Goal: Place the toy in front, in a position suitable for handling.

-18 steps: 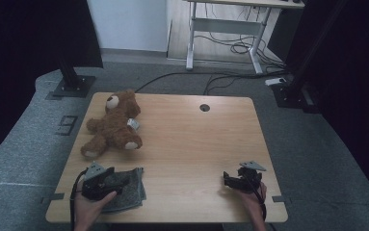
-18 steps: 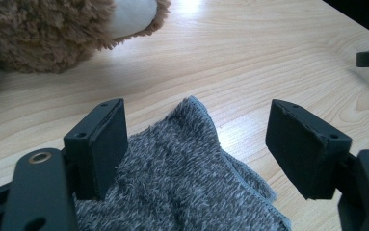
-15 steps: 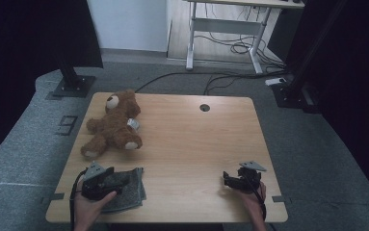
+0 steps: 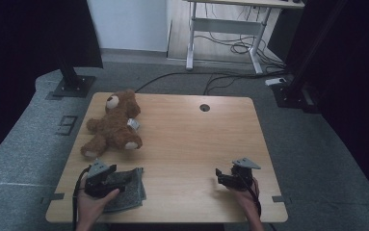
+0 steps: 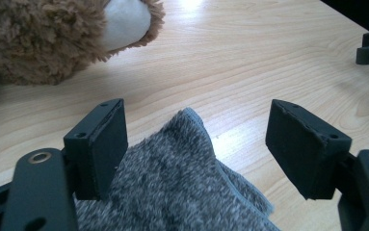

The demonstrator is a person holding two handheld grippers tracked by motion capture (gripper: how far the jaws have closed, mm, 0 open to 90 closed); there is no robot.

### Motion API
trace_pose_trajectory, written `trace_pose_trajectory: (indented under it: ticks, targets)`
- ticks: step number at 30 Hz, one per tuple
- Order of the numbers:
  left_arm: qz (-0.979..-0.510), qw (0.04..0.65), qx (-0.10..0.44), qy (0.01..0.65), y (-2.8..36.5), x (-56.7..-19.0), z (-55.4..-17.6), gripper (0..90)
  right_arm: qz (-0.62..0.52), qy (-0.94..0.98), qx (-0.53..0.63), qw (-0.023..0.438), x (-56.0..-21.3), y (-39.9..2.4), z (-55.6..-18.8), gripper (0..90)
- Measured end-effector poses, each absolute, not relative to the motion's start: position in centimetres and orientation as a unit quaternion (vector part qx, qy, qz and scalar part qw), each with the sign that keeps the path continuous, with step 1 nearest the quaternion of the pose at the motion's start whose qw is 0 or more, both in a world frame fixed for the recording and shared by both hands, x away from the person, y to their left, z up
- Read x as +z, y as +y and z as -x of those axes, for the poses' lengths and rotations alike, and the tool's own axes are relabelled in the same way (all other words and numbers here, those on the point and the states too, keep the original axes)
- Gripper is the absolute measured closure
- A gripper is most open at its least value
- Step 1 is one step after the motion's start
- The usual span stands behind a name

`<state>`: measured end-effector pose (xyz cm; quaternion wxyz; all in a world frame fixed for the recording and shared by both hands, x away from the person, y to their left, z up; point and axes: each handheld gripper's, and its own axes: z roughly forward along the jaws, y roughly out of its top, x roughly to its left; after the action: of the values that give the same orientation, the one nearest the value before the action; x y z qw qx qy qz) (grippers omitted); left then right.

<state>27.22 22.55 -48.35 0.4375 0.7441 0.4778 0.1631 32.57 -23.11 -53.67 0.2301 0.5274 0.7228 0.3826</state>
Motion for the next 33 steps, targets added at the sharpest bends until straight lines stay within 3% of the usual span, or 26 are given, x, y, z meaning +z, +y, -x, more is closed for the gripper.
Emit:
trace_pose_trajectory:
  ticks: [10,17,26,33]
  targets:
    - [-0.742,0.416,0.182,0.494,21.7,-48.4,-30.0,21.9,-0.511,0.734,0.383,0.231,-53.3,-21.8,-33.0,15.2]
    - [-0.722,0.402,0.205,0.525,22.1,-47.3,-34.2,18.7,-0.514,0.733,0.381,0.23,-53.4,-22.2,-33.0,15.4]
    - [-0.706,0.394,0.2,0.554,22.0,-46.2,-38.2,12.8,-0.519,0.73,0.379,0.231,-53.7,-22.8,-33.1,15.5]
    - [-0.703,0.381,0.186,0.572,21.6,-46.7,-40.3,13.2,-0.518,0.732,0.377,0.231,-53.7,-22.9,-33.0,15.5]
